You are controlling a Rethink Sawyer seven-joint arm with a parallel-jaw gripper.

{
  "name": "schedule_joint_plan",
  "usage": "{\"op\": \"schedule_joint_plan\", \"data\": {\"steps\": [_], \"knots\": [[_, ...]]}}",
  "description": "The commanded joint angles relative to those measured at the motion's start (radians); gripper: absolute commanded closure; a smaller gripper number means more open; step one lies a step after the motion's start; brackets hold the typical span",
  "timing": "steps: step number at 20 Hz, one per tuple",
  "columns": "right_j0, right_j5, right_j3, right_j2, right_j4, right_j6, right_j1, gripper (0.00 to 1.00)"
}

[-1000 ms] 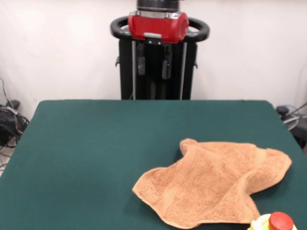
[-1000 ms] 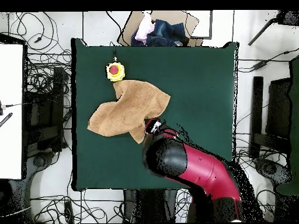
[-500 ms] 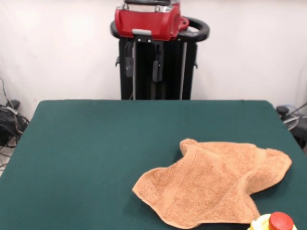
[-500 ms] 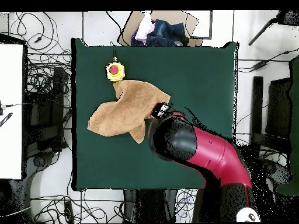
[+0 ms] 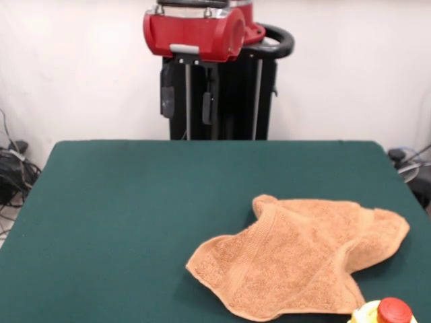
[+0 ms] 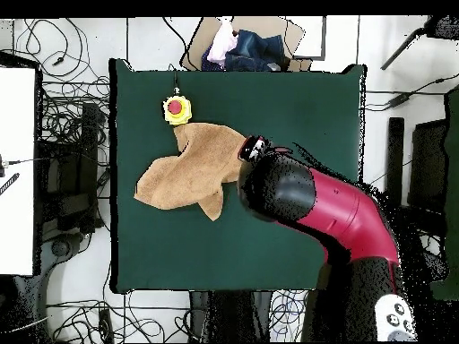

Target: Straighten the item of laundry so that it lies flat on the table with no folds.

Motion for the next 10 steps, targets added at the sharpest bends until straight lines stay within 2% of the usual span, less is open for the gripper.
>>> {"op": "schedule_joint_plan", "data": {"steps": [1,10], "knots": [[0.009,0.092,-0.041,0.059,-0.062,0.007,0.073,0.00],[0.022,0.120,-0.091,0.050,-0.073,0.001,0.100,0.00]]}}
